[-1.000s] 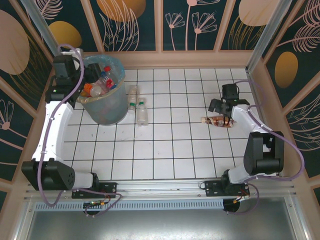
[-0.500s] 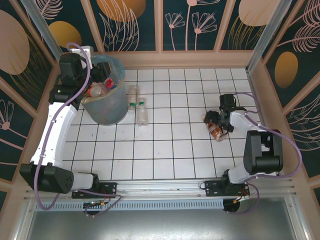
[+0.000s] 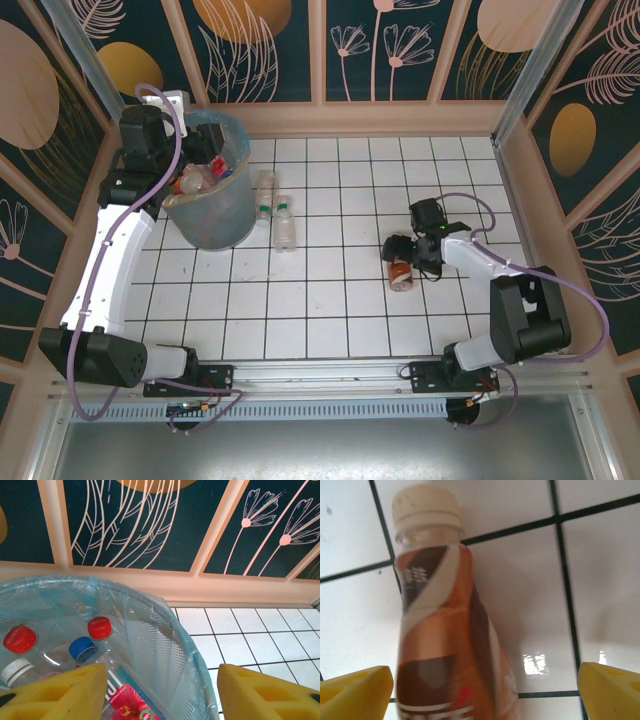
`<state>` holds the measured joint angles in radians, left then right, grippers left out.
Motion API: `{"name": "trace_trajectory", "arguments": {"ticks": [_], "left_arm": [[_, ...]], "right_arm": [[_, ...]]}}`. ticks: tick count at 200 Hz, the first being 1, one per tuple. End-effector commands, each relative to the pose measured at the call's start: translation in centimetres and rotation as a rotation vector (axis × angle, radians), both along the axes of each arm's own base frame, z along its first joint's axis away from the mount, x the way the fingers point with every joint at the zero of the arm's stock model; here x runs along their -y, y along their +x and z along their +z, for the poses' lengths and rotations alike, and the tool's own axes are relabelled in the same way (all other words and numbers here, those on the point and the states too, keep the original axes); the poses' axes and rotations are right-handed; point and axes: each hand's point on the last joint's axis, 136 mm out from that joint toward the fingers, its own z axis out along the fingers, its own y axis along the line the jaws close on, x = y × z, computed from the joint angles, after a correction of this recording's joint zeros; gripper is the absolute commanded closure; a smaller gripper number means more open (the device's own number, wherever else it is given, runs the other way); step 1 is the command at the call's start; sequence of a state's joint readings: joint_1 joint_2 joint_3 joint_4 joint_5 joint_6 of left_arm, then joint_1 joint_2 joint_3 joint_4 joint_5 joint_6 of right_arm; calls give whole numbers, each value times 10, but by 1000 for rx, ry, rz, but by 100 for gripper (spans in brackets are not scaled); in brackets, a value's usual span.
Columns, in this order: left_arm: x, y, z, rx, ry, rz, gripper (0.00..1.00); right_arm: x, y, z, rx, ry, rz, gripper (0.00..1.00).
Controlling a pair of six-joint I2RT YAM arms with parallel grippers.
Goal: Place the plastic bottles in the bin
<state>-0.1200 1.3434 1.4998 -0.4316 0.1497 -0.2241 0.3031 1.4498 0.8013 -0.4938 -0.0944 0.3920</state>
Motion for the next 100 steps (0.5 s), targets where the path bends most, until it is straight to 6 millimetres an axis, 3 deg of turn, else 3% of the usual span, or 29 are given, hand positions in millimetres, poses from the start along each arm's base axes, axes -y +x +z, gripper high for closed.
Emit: {"name": "trace_trajectory", "arguments": {"ticks": [1,26,46,79,100], "left_arm": [[4,-10,16,43,8,-27,40],[5,-9,13,35,4,-30,40],[7,-8,12,31,-6,-41,40],[13,-8,17,38,-32,-68,39],[23,-8,23,42,-77,-119,39]], "right_arm": [[-16,-10,-7,-36,38,15,10],[-30,-15,-10,-56,69,43,21],[-37,-15,-8,-57,96,64,37],[-42,-10,0,-43,104,89,44],[-50,0,19,6,120,125,46]]}}
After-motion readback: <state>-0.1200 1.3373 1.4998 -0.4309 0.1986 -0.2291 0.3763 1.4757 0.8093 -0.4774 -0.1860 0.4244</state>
